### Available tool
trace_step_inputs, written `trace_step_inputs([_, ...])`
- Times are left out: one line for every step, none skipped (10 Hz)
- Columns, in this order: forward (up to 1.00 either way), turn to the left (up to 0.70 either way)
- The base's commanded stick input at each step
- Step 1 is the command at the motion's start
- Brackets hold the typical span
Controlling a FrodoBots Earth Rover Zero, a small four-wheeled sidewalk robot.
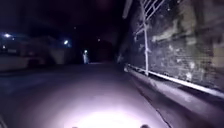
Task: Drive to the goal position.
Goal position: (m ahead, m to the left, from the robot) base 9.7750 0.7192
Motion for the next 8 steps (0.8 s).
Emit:
trace_step_inputs([0.70,0.00])
trace_step_inputs([0.70,0.00])
trace_step_inputs([0.70,0.00])
trace_step_inputs([0.70,0.00])
trace_step_inputs([0.70,0.00])
trace_step_inputs([0.70,0.00])
trace_step_inputs([0.70,0.00])
trace_step_inputs([0.70,0.00])
